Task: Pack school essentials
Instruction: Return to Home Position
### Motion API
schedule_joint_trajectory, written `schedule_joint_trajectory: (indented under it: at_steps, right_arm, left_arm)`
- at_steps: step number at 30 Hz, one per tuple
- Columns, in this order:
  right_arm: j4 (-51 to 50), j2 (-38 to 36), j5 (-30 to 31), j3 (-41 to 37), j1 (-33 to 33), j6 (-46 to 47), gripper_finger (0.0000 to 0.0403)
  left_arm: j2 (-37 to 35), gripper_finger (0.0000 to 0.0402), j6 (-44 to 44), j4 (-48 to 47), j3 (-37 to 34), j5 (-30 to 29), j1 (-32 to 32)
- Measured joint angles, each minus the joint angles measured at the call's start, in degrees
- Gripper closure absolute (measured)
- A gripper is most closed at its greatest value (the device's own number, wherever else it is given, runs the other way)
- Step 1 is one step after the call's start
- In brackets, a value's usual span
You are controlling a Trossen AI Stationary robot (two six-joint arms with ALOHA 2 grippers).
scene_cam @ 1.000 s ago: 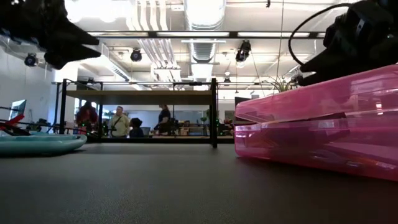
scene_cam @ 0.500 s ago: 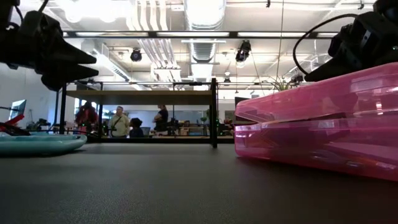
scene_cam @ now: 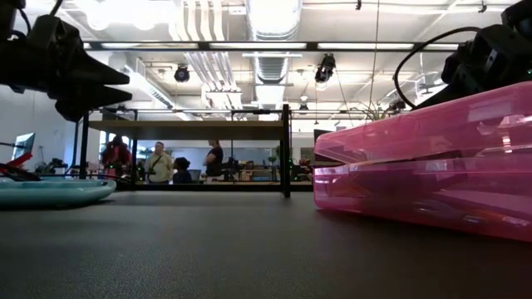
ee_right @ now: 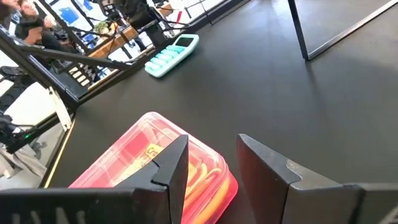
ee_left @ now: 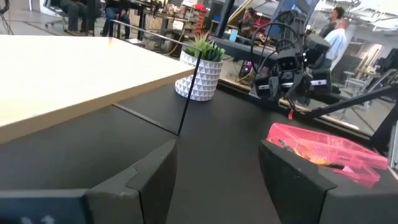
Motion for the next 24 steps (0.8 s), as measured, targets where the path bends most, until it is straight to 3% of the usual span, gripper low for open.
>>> schedule_joint_trajectory:
  at_steps: [9,24]
  right_arm:
    - [-1.9,0.1,1.4,0.0,0.0,5.4,0.0275]
    - [-2.1,0.1,1.4,0.0,0.0,-3.4,0.0275]
  left_arm:
    - [3.5,0.0191,-0.3,-0.1,0.0,0.0,0.0]
    - [8.6,0.0191,-0.4,0.0,-0.1,0.1,0.0]
